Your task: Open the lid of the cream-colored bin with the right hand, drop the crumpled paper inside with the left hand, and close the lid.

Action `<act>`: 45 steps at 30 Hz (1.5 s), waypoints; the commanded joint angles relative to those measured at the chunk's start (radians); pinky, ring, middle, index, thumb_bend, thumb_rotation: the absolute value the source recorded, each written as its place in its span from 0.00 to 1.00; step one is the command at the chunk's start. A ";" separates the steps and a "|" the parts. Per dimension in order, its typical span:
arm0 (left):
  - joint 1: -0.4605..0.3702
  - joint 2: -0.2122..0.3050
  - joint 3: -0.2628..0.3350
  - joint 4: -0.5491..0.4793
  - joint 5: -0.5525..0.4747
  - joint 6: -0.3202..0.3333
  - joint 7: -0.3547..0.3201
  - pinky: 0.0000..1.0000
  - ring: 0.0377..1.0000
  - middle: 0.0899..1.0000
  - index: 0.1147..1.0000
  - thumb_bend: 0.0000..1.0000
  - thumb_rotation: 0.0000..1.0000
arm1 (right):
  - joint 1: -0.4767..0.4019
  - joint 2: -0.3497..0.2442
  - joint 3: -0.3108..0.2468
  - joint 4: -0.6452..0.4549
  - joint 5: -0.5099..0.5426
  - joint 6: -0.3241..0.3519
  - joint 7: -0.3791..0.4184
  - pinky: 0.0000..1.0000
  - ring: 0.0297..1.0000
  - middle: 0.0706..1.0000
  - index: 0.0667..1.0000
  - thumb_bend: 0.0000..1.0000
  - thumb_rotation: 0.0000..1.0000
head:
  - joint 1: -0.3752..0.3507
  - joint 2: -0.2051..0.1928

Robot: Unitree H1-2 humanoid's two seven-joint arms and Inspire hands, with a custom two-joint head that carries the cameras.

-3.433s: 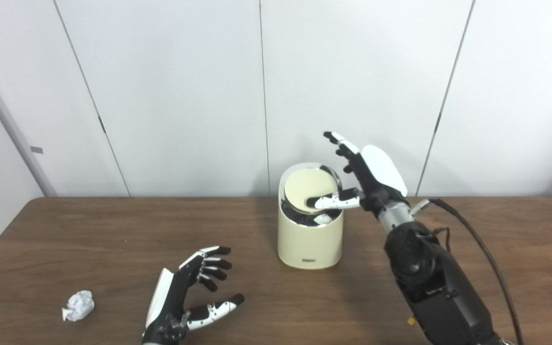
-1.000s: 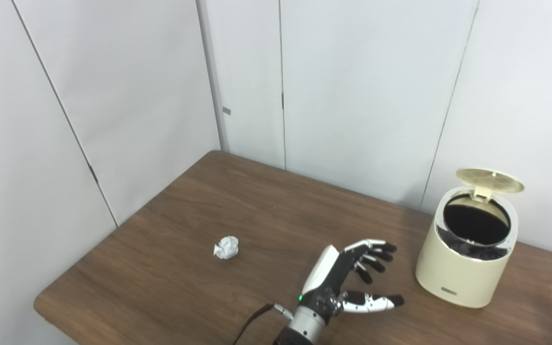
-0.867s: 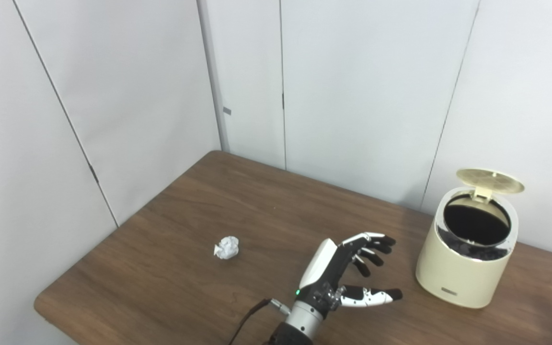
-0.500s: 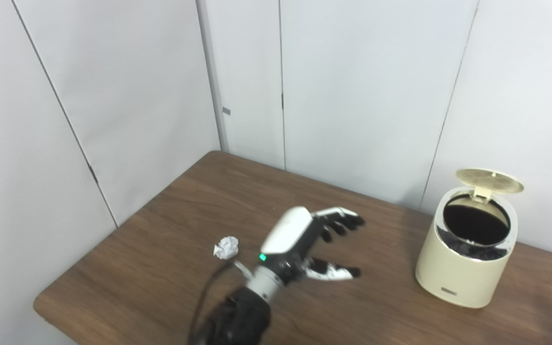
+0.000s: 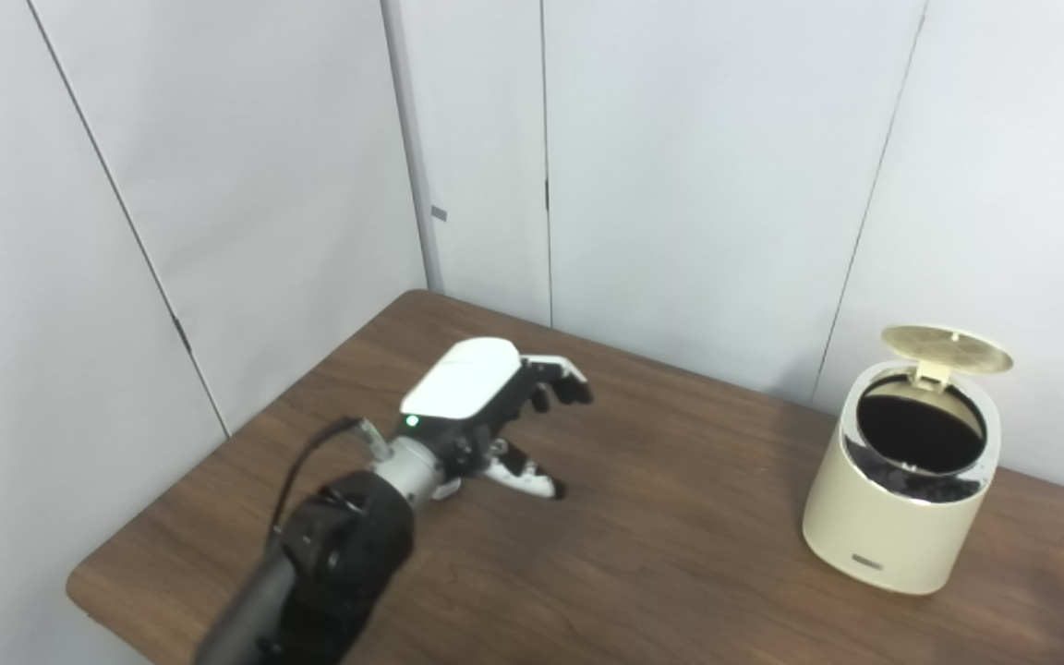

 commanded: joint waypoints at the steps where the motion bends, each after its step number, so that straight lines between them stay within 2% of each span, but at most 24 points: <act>1: -0.027 0.079 0.023 -0.036 0.036 0.008 -0.035 0.50 0.60 0.64 0.64 0.84 0.00 | -0.039 -0.016 -0.006 -0.017 0.007 -0.051 -0.009 0.71 0.89 0.96 0.94 0.75 0.55 | 0.000 0.000; 5: -0.026 0.147 0.030 -0.032 0.087 0.020 -0.096 0.47 0.57 0.64 0.65 0.88 0.00 | -0.042 -0.015 -0.006 -0.013 0.010 -0.054 -0.007 0.72 0.89 0.96 0.94 0.75 0.53 | 0.000 0.000; 9: -0.005 0.201 0.037 0.001 0.137 -0.047 -0.070 0.44 0.55 0.62 0.64 0.91 0.03 | -0.043 -0.015 -0.007 -0.014 0.016 -0.055 -0.004 0.71 0.90 0.97 0.93 0.75 0.52 | 0.003 0.006; 14: 0.005 0.236 0.033 0.037 0.229 -0.075 -0.101 0.47 0.57 0.62 0.63 0.91 0.08 | -0.045 -0.013 -0.006 -0.013 0.010 -0.057 -0.008 0.68 0.89 0.96 0.93 0.74 0.50 | -0.001 0.008; 20: 0.018 0.243 0.051 0.106 0.247 -0.099 -0.092 0.47 0.57 0.61 0.63 0.92 0.08 | -0.041 -0.010 -0.001 -0.018 0.013 -0.060 -0.005 0.70 0.89 0.96 0.93 0.73 0.47 | -0.020 0.011; 24: 0.018 0.246 0.041 0.152 0.279 -0.092 -0.119 0.51 0.59 0.63 0.64 0.90 0.10 | -0.033 -0.007 0.001 -0.039 0.013 -0.024 0.008 0.66 0.87 0.96 0.93 0.72 0.40 | -0.020 0.011; 27: 0.018 0.239 0.033 0.201 0.297 -0.095 -0.110 0.49 0.59 0.62 0.65 0.91 0.09 | -0.027 -0.005 0.000 -0.049 0.015 -0.014 0.014 0.68 0.89 0.96 0.93 0.71 0.38 | -0.020 0.011; 29: 0.015 0.233 0.028 0.222 0.297 -0.089 -0.118 0.46 0.57 0.61 0.64 0.90 0.08 | -0.024 -0.007 -0.002 -0.050 0.014 -0.017 0.015 0.71 0.91 0.97 0.94 0.71 0.38 | -0.018 0.015; 31: 0.014 0.229 0.022 0.238 0.296 -0.087 -0.117 0.47 0.59 0.62 0.65 0.89 0.08 | -0.022 -0.010 -0.001 -0.050 0.009 -0.026 0.012 0.71 0.90 0.97 0.94 0.70 0.37 | -0.018 0.015; 38: 0.020 0.214 0.003 0.287 0.294 -0.098 -0.069 0.46 0.59 0.62 0.63 0.88 0.07 | -0.019 -0.018 -0.004 -0.048 0.014 -0.035 0.014 0.70 0.89 0.97 0.94 0.70 0.39 | -0.019 0.023; 40: 0.022 0.211 -0.004 0.309 0.295 -0.109 -0.049 0.48 0.60 0.62 0.63 0.87 0.08 | -0.017 -0.019 -0.005 -0.049 0.016 -0.036 0.015 0.69 0.89 0.97 0.94 0.71 0.42 | -0.018 0.026; 45: 0.023 0.197 -0.017 0.336 0.295 -0.114 -0.025 0.52 0.59 0.61 0.63 0.86 0.09 | -0.015 -0.020 -0.003 -0.053 0.014 -0.034 0.017 0.67 0.89 0.97 0.94 0.71 0.42 | -0.019 0.028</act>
